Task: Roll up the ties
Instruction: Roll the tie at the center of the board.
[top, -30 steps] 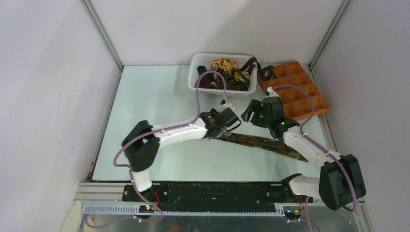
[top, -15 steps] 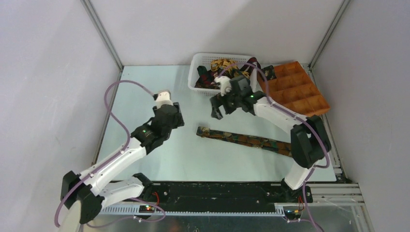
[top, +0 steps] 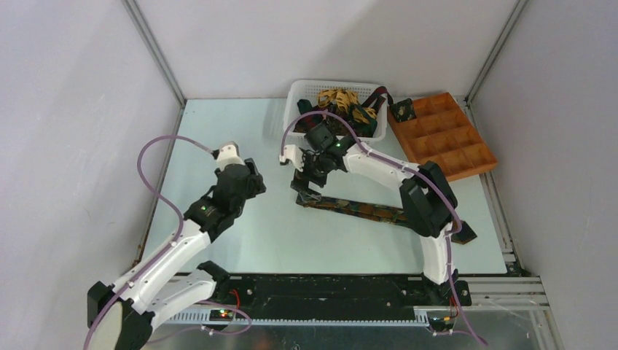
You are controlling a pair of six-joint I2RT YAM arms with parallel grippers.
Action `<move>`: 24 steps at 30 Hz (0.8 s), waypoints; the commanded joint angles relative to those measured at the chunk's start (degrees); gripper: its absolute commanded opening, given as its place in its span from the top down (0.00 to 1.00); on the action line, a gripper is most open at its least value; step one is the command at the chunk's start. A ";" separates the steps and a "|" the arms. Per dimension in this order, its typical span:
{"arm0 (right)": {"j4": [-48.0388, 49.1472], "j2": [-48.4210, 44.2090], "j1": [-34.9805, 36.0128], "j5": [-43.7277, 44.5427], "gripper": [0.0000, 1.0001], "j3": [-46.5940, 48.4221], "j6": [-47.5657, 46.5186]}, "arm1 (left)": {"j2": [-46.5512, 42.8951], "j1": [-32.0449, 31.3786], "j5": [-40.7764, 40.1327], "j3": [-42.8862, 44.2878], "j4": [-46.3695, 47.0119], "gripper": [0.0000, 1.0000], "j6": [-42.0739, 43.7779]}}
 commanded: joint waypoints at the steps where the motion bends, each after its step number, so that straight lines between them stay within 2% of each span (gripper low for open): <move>1: -1.51 2.22 1.52 1.85 0.01 3.10 -5.25 | -2.42 0.87 -0.79 -1.05 0.35 0.37 -1.42; 10: 0.38 3.72 3.08 2.55 0.00 1.76 -3.78 | -8.42 3.55 -1.70 -4.25 0.05 0.36 -3.44; 24: 2.91 6.67 3.54 9.45 0.01 0.45 -4.72 | -8.16 4.13 -0.51 -4.09 -0.22 0.36 -3.20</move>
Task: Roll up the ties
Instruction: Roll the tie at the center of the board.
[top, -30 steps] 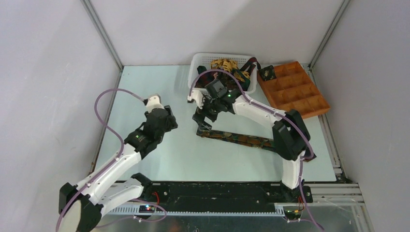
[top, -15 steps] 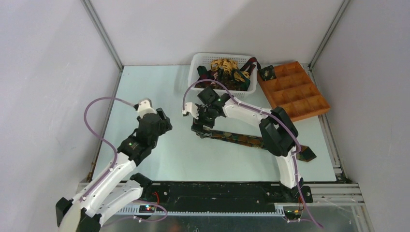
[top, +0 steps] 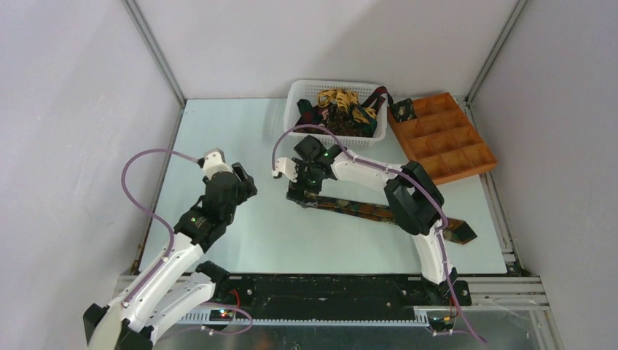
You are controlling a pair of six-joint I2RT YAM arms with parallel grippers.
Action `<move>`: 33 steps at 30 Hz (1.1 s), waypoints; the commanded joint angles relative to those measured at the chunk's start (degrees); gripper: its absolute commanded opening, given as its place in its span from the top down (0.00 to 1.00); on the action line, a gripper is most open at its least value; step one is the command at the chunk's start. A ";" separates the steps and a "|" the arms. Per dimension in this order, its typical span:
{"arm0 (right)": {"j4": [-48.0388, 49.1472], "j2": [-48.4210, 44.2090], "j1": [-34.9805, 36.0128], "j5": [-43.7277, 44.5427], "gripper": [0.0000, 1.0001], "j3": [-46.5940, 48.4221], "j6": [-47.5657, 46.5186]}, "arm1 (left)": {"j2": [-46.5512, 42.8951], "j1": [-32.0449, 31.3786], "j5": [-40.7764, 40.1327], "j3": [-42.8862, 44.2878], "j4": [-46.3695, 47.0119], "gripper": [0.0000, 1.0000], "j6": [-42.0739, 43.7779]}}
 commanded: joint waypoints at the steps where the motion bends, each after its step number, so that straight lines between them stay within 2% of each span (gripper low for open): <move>1: 1.12 1.37 0.16 1.91 0.01 0.27 -1.18 | -0.09 0.46 -0.25 0.12 0.39 0.36 -1.12; 19: 3.83 2.15 0.58 5.52 0.05 -2.67 -0.26 | 1.21 0.98 1.07 0.06 0.84 0.35 -0.85; 32: 5.49 3.98 0.77 6.40 0.18 -2.93 0.84 | 1.79 1.38 1.44 -0.04 1.15 0.35 -0.95; 33: 5.54 4.05 0.78 6.49 0.22 -2.89 0.87 | 1.81 1.46 1.44 -0.04 1.15 0.35 -0.91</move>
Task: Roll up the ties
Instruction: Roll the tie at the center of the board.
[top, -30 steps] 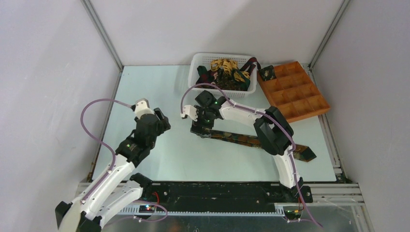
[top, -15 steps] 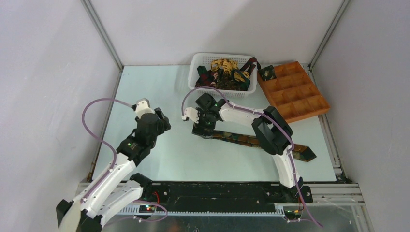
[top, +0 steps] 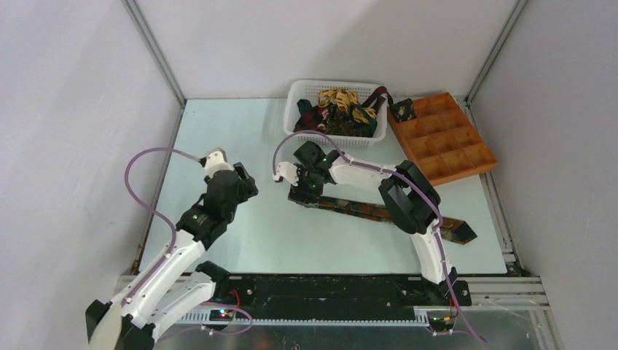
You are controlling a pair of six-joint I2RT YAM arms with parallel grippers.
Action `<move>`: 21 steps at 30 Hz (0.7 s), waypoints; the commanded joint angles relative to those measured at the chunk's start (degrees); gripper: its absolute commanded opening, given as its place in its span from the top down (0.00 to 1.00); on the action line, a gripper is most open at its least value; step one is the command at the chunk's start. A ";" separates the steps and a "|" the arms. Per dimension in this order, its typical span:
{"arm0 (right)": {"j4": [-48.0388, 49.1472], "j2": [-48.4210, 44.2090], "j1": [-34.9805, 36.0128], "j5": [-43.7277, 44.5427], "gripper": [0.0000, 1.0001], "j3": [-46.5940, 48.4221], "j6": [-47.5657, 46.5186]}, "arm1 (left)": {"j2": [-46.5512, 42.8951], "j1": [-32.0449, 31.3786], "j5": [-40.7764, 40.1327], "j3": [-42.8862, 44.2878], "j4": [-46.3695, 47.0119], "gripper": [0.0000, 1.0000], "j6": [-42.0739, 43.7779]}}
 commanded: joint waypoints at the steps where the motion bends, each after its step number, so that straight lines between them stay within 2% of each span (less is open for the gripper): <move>1: 2.28 2.02 0.37 1.83 0.24 -0.25 0.20 | 0.19 0.59 -0.06 -0.04 1.11 0.35 -0.89; 3: 2.24 2.18 0.35 1.83 0.37 -0.26 0.21 | 0.25 0.61 -0.06 -0.04 1.13 0.35 -0.86; 5: 2.23 2.35 0.36 1.79 0.47 -0.27 0.35 | 0.26 0.69 -0.05 -0.04 1.12 0.35 -0.86; 9: 1.87 2.62 0.28 1.56 0.57 -0.46 0.32 | 0.42 0.78 0.04 -0.01 1.22 0.35 -0.86; 12: 1.76 2.71 0.20 1.41 0.60 -0.80 0.29 | 0.63 0.79 0.19 -0.02 1.23 0.35 -0.86; 14: 2.14 2.69 0.18 1.31 0.56 -1.12 0.29 | 0.78 0.79 0.20 -0.04 1.28 0.35 -0.86; 15: 2.44 2.57 0.12 1.55 0.45 -1.31 0.45 | 0.79 0.79 0.20 -0.04 1.30 0.35 -0.86; 18: 3.20 1.50 0.19 0.59 0.33 -2.25 0.64 | 0.75 0.79 0.20 0.04 1.30 0.35 -0.86; 19: 3.84 1.12 0.19 0.27 0.26 -2.53 1.17 | 0.74 0.79 0.20 0.04 1.35 0.35 -0.86; 21: 4.95 0.05 0.21 -0.41 0.21 -3.24 1.70 | 0.82 0.86 0.26 0.09 1.29 0.35 -0.86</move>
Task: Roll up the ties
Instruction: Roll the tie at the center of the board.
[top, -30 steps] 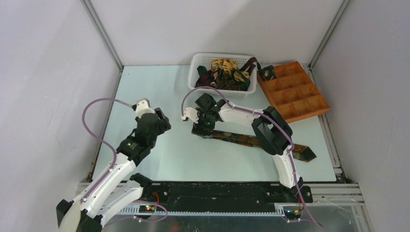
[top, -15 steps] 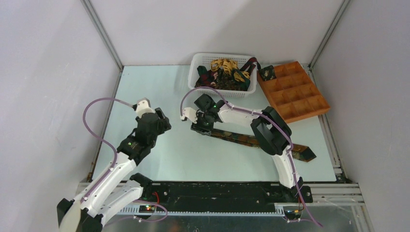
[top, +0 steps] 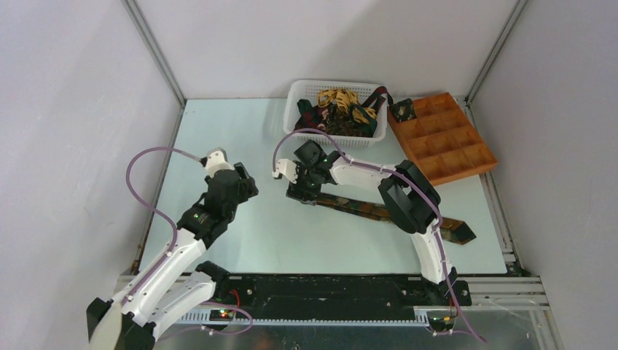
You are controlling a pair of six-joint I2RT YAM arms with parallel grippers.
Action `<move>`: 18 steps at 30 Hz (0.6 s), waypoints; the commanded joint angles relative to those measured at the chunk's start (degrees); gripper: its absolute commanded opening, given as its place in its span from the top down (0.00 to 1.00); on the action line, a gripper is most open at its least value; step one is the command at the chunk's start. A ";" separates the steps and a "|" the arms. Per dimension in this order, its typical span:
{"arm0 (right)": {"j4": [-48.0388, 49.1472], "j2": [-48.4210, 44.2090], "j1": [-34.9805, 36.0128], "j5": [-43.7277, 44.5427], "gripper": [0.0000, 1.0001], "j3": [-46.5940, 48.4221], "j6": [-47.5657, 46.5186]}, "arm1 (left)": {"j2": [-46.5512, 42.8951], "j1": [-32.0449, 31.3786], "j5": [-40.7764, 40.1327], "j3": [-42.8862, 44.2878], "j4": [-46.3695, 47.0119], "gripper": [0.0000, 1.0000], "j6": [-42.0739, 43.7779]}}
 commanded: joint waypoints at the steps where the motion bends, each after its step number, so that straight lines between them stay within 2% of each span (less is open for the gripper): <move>1: 0.83 -1.05 0.20 -0.51 0.20 -2.63 0.81 | -0.03 0.59 0.11 0.19 1.22 0.35 -0.97; 8: 7.82 -8.74 -0.88 -5.20 0.14 -5.07 7.86 | 0.51 0.74 0.93 0.84 2.02 0.34 -1.17; 13: 14.51 -16.02 -3.03 -7.76 0.10 -8.09 16.66 | 2.70 0.98 1.79 1.43 3.48 0.34 -1.75; 18: 20.55 -21.53 -3.77 -8.20 0.09 -13.95 22.55 | 4.47 1.14 3.49 1.50 5.09 0.34 -2.23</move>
